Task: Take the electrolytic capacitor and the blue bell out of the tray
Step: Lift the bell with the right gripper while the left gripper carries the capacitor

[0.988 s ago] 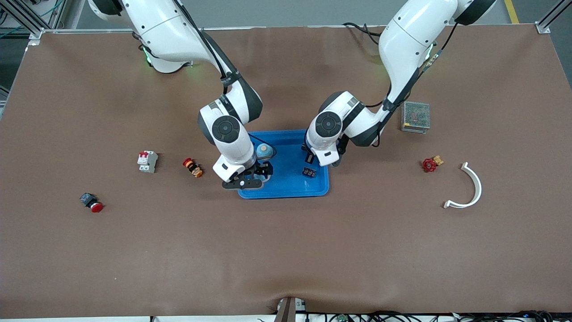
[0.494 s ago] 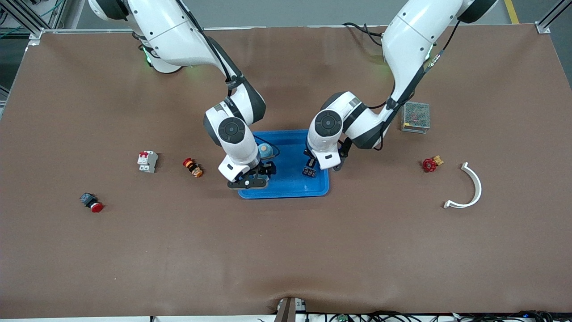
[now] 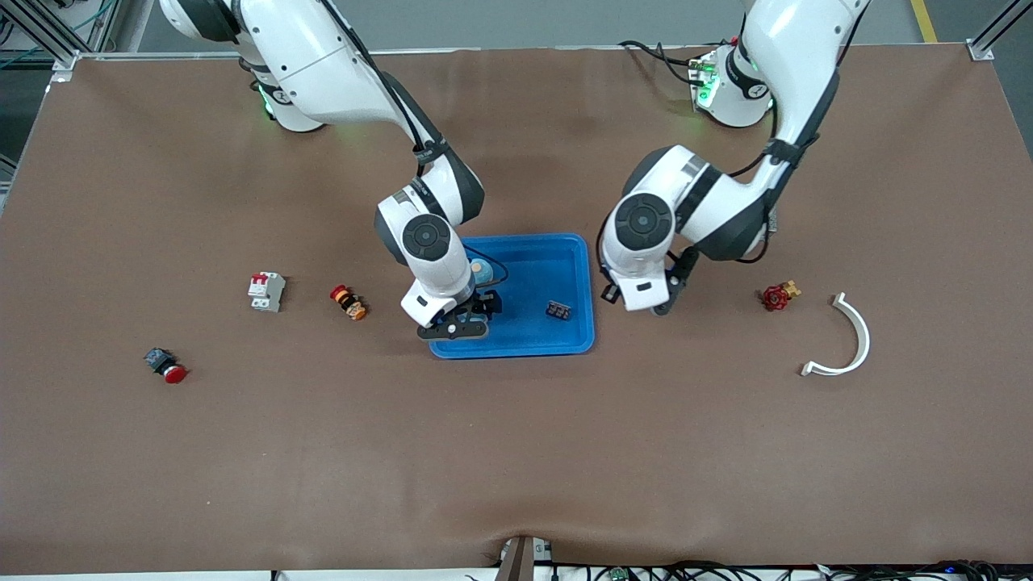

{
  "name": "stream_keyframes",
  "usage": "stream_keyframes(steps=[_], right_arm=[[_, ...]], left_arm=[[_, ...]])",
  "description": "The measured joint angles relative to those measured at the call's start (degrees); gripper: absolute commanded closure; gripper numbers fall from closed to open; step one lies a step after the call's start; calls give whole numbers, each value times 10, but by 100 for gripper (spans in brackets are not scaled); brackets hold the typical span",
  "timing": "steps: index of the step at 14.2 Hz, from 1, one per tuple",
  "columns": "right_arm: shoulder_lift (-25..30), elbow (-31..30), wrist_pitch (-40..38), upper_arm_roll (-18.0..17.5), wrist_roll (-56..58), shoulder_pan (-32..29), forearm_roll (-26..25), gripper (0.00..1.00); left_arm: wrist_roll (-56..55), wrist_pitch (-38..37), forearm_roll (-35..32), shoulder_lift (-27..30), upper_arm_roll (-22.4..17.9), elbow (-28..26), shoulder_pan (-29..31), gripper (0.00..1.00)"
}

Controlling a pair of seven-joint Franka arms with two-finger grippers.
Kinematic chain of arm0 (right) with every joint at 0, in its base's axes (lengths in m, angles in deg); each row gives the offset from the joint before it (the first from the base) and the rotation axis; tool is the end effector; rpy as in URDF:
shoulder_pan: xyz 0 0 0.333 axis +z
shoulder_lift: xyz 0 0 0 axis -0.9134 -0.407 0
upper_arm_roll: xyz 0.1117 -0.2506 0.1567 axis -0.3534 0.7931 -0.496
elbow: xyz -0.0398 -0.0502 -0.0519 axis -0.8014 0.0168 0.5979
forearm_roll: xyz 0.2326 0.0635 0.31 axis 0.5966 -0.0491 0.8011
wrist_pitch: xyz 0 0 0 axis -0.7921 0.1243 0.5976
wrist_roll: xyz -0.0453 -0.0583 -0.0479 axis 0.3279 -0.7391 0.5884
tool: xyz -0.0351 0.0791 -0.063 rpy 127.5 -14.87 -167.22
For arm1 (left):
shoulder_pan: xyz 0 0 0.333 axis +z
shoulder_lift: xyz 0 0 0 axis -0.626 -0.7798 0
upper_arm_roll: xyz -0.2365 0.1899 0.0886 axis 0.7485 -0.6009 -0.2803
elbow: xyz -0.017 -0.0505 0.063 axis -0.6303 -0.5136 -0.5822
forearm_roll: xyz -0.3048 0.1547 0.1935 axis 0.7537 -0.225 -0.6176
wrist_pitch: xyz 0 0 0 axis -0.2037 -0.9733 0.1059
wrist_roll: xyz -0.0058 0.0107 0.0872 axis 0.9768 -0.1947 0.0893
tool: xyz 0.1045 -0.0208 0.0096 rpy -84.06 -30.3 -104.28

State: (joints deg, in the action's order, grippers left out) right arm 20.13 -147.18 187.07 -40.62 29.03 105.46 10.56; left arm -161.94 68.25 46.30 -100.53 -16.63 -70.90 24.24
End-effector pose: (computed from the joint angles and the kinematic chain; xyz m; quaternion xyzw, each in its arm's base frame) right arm 0.5456 0.4091 0.1934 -0.9991 -0.0189 -0.0254 0.0277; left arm 0.5315 -0.3402 0.3025 -0.8704 -0.4786 0.0574 0.1002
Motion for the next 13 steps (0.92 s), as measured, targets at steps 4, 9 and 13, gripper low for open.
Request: stream_keyframes(steps=[4, 9, 13], right_arm=[[-4, 0, 0, 0, 0, 5, 0, 0], [-5, 0, 0, 0, 0, 10, 0, 17], [-6, 0, 0, 0, 0, 10, 0, 42]], left_arm=[[62, -34, 0, 18, -1, -23, 46, 100], [140, -35, -1, 26, -1, -70, 109, 100], [183, -32, -10, 31, 0, -106, 147, 100]])
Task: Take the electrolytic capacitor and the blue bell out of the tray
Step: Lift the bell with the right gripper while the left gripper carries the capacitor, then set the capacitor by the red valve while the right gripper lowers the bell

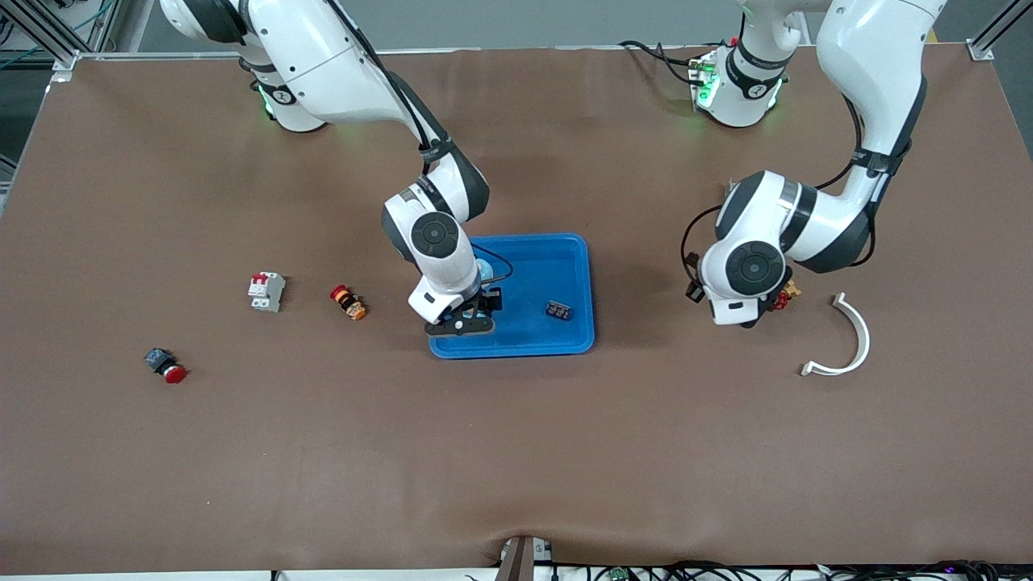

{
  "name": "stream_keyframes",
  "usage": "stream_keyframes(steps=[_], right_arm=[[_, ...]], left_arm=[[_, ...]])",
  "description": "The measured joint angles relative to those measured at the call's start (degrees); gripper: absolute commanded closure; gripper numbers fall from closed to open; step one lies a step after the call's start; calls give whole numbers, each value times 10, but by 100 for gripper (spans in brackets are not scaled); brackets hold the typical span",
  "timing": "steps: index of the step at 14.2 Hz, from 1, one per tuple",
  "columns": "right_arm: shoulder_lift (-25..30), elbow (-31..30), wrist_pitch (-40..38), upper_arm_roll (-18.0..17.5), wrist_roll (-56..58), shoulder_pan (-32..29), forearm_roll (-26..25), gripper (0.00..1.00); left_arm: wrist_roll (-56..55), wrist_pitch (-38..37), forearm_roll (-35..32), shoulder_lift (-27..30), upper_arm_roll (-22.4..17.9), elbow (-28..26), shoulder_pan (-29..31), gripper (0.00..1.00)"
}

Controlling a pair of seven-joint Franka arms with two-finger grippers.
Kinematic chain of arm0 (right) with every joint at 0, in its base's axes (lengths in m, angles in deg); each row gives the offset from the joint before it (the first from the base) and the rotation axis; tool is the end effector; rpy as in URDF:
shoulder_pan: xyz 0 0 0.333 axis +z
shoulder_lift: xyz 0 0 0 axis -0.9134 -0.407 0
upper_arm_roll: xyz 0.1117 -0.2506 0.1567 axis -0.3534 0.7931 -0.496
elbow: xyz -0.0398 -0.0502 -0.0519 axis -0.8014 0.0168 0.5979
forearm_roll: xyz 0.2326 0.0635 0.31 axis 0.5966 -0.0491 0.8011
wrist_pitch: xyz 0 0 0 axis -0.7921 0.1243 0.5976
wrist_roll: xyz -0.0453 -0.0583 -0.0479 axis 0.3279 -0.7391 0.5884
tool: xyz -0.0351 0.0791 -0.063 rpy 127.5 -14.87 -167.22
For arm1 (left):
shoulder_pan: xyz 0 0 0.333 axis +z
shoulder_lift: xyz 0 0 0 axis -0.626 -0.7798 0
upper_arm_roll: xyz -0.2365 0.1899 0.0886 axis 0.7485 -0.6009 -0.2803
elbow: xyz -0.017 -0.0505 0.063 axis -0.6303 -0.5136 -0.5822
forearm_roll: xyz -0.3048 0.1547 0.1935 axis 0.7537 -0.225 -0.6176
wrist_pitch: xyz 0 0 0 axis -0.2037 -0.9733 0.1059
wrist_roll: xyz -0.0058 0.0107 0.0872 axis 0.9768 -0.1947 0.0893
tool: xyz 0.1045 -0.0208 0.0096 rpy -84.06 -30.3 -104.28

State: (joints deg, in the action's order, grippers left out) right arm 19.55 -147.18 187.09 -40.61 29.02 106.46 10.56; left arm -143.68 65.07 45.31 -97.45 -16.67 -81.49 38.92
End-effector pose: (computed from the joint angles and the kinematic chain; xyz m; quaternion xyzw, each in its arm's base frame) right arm 0.5374 0.4176 0.1865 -0.9991 -0.0275 -0.0214 0.0248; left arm 0.5399 -0.1822 0.2576 -0.8791 -0.4291 0.1326 0.1597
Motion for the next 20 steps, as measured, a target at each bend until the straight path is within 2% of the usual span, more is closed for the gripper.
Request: stream_keyframes(steps=[2, 4, 7, 10, 14, 17, 20], right_arm=[[1, 1, 0, 0, 0, 0, 0, 50], [1, 1, 0, 0, 0, 0, 0, 54], [1, 2, -1, 0, 1, 0, 0, 57], [1, 6, -5, 1, 1, 0, 0, 57], [16, 47, -99, 9, 30, -1, 0, 59], [58, 65, -170, 17, 123, -25, 0, 59], [99, 65, -220, 20, 280, -87, 0, 59]], left_arm=[[33, 16, -22, 1, 0, -22, 31, 100], [58, 53, -41, 1, 0, -49, 59, 100], [73, 117, -71, 1, 0, -95, 84, 100], [73, 139, -88, 0, 0, -124, 90, 99], [73, 151, -90, -5, -1, -132, 100, 89], [74, 159, -102, -15, -1, -134, 109, 68], [74, 165, -104, -20, -1, -134, 119, 24]])
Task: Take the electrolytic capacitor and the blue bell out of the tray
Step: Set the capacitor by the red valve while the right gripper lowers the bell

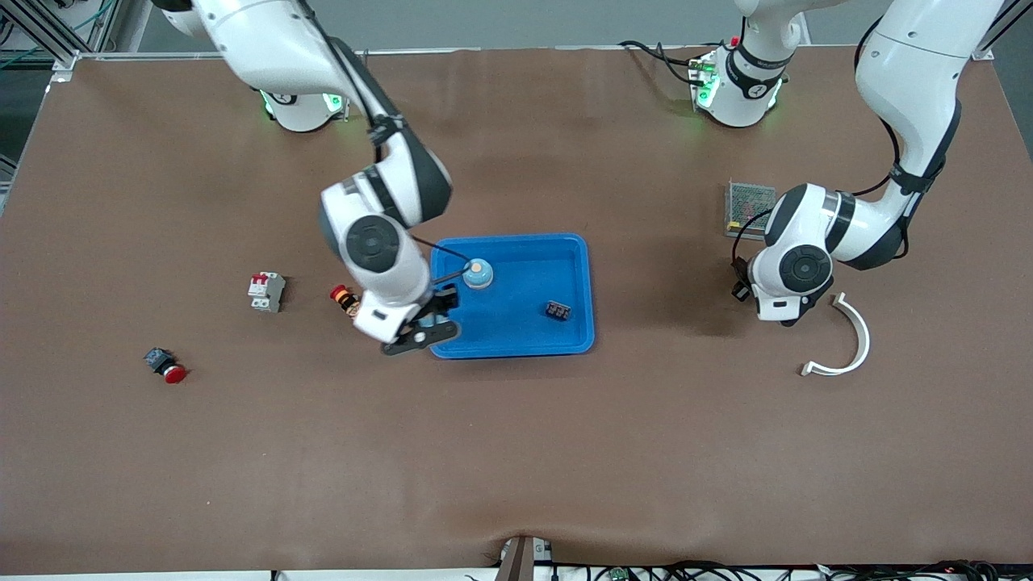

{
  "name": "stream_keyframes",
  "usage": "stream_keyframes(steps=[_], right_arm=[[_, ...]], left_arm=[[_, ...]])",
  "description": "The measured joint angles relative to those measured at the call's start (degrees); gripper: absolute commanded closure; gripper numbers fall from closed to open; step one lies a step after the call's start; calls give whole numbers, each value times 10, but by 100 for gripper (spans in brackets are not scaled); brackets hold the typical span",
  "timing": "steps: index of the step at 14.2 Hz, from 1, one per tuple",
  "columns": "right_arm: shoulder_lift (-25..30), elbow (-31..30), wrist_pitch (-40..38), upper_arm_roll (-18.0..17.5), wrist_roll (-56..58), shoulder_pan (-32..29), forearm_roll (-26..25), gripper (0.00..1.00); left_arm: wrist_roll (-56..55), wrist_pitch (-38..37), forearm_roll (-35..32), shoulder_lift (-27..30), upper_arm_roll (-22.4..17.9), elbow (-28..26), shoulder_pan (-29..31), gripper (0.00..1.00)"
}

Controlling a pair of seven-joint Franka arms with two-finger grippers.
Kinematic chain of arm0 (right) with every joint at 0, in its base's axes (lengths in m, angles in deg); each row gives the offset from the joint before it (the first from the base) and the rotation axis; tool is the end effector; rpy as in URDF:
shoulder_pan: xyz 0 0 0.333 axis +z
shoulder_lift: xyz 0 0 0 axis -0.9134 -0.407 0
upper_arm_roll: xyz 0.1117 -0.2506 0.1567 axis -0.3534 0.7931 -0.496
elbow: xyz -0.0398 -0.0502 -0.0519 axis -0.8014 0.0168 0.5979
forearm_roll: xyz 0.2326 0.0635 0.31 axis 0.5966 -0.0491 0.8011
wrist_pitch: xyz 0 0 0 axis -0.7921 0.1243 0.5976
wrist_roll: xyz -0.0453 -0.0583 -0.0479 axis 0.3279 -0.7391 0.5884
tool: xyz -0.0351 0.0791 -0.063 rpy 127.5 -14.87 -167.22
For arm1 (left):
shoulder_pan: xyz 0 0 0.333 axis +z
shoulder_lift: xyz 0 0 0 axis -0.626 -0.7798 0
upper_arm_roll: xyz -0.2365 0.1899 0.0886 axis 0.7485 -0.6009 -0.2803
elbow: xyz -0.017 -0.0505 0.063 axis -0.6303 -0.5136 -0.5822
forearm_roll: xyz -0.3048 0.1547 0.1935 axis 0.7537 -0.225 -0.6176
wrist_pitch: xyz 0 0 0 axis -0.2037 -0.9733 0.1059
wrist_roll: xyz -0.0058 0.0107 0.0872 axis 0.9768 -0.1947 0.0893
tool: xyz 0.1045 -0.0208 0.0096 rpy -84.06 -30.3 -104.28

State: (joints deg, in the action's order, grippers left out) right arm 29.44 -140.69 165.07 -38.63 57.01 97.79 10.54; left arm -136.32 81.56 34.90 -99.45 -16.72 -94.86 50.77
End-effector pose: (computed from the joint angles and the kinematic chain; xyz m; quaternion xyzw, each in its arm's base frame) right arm 0.6069 0.3210 0.3205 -0.9823 -0.1864 0.0192 0.0058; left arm 0.5123 -0.0721 0.1714 -0.8998 -0.3907 0.1166 0.1552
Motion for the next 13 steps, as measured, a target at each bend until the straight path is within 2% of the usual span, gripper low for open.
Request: stream_keyframes(steps=[1, 9, 13], right_arm=[[8, 0, -8, 0, 51, -21, 0, 59], [16, -15, -24, 2, 394, -154, 0, 59], [16, -34, -19, 3, 549, -236, 0, 61]], left_arm=[[0, 1, 0, 0, 0, 1, 1, 0], [-13, 0, 0, 3, 8, 33, 1, 0], [-57, -43, 19, 3, 56, 80, -1, 0]])
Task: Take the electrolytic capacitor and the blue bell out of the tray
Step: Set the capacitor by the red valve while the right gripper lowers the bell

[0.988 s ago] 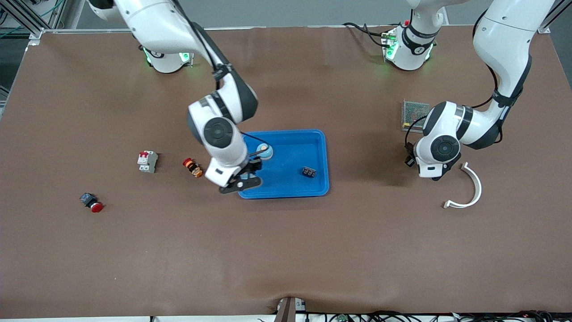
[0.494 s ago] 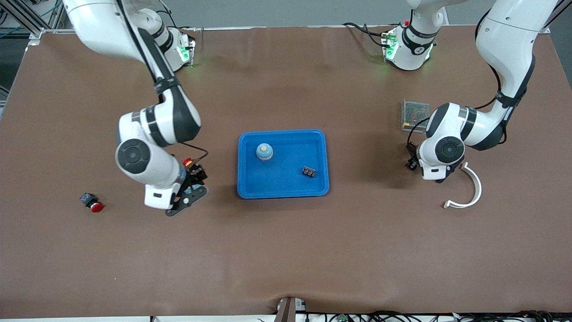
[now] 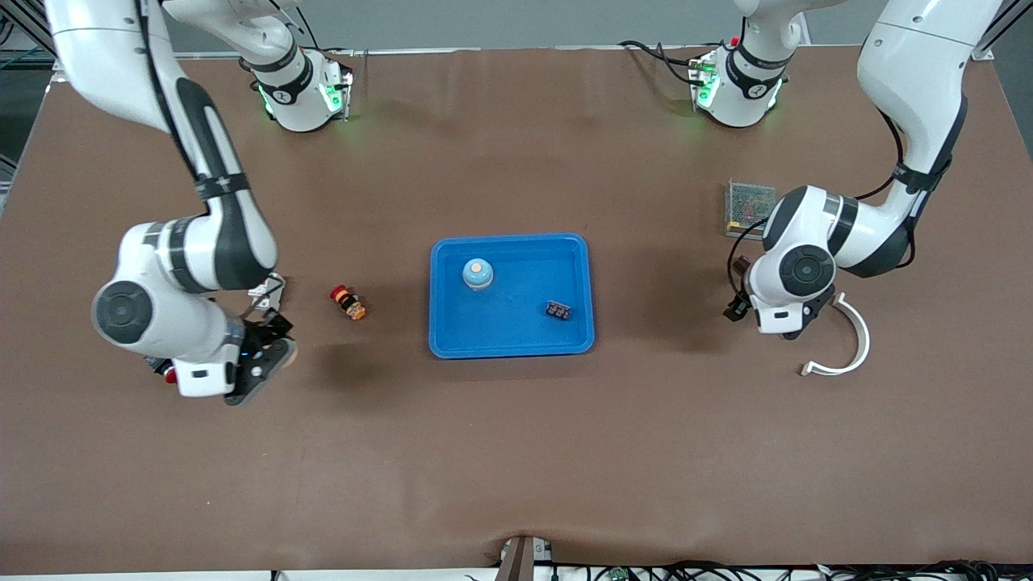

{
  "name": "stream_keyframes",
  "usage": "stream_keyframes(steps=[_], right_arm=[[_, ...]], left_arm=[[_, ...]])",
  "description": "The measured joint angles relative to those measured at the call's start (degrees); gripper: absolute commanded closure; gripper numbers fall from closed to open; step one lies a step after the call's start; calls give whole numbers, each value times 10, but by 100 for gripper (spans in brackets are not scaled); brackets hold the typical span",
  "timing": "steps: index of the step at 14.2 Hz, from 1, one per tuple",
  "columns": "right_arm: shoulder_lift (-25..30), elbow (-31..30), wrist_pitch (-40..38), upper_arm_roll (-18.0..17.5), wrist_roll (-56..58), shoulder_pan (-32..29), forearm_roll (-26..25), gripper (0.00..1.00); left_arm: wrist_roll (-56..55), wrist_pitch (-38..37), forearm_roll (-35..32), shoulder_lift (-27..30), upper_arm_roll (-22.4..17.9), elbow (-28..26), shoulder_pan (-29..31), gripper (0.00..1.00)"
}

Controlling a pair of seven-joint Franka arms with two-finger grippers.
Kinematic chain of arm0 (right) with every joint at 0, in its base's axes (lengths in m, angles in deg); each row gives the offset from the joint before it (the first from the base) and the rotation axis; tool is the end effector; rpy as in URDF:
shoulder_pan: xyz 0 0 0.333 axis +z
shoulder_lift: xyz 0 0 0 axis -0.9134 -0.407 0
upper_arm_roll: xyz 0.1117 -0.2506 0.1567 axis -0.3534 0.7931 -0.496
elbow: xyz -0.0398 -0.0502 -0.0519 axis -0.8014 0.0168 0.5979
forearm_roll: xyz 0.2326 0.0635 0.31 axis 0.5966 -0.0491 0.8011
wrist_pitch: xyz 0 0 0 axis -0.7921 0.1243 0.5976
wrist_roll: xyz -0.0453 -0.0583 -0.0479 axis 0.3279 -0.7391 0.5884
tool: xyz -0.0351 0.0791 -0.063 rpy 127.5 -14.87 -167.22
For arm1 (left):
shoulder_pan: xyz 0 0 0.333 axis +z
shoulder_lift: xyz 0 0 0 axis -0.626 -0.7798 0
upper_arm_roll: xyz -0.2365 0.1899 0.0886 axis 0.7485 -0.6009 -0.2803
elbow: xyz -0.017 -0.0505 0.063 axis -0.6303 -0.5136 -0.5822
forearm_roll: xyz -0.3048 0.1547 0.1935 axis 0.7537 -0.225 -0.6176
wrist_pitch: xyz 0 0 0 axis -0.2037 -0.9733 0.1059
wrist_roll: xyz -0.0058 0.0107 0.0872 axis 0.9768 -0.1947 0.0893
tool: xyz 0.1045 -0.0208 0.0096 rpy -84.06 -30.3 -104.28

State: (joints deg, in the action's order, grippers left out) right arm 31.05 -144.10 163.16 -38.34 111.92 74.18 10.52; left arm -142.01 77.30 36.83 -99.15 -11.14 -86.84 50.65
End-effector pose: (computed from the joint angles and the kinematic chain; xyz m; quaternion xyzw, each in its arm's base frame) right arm 0.6669 0.0459 0.3103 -0.8961 -0.4410 0.0408 0.0294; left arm 0.5514 -0.1233 0.2259 -0.8943 -0.4216 0.0837 0.1244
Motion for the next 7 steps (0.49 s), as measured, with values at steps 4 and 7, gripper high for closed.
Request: stream_keyframes(steps=[4, 7], right_arm=[[0, -20, 12, -1, 108, -66, 0, 60], [0, -39, 29, -1, 151, -87, 0, 60]], left_arm=[[-29, -43, 57, 0, 36, 65, -26, 0], [-44, -45, 107, -3, 36, 104, -67, 0]])
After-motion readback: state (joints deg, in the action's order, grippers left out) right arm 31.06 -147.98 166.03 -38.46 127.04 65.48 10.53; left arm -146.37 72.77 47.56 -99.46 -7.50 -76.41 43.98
